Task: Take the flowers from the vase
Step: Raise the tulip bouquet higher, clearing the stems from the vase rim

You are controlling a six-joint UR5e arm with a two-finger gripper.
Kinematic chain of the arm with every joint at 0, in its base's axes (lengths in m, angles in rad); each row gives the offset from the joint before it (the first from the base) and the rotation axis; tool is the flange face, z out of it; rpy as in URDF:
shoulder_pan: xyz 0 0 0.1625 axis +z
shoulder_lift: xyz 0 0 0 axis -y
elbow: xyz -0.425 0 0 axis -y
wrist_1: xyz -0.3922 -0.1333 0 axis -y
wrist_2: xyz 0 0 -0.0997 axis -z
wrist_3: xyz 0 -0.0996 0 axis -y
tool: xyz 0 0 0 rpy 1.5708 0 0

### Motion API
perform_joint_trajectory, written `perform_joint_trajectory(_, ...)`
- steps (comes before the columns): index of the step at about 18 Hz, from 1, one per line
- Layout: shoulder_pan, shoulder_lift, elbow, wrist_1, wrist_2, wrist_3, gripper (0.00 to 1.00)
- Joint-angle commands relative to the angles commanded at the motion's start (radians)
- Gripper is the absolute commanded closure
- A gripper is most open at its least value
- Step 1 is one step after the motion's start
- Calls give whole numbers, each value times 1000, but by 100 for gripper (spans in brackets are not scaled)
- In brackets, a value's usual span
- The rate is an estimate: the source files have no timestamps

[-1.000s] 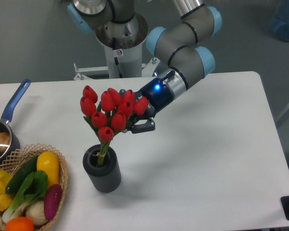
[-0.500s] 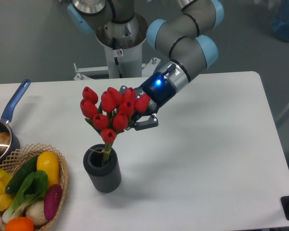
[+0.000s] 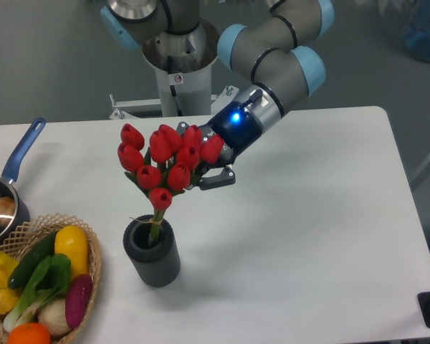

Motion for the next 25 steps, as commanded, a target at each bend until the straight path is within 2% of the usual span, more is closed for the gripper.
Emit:
perform_joint_trajectory(3, -2, 11, 20, -2, -14, -54, 71)
perform_joint_trajectory(13, -2, 34, 23, -2, -32, -107, 71)
perform_joint_trajectory(18, 0, 38, 81, -3, -48, -193, 71)
perform_joint_trajectory(25, 5, 35, 95, -3, -49, -200, 71)
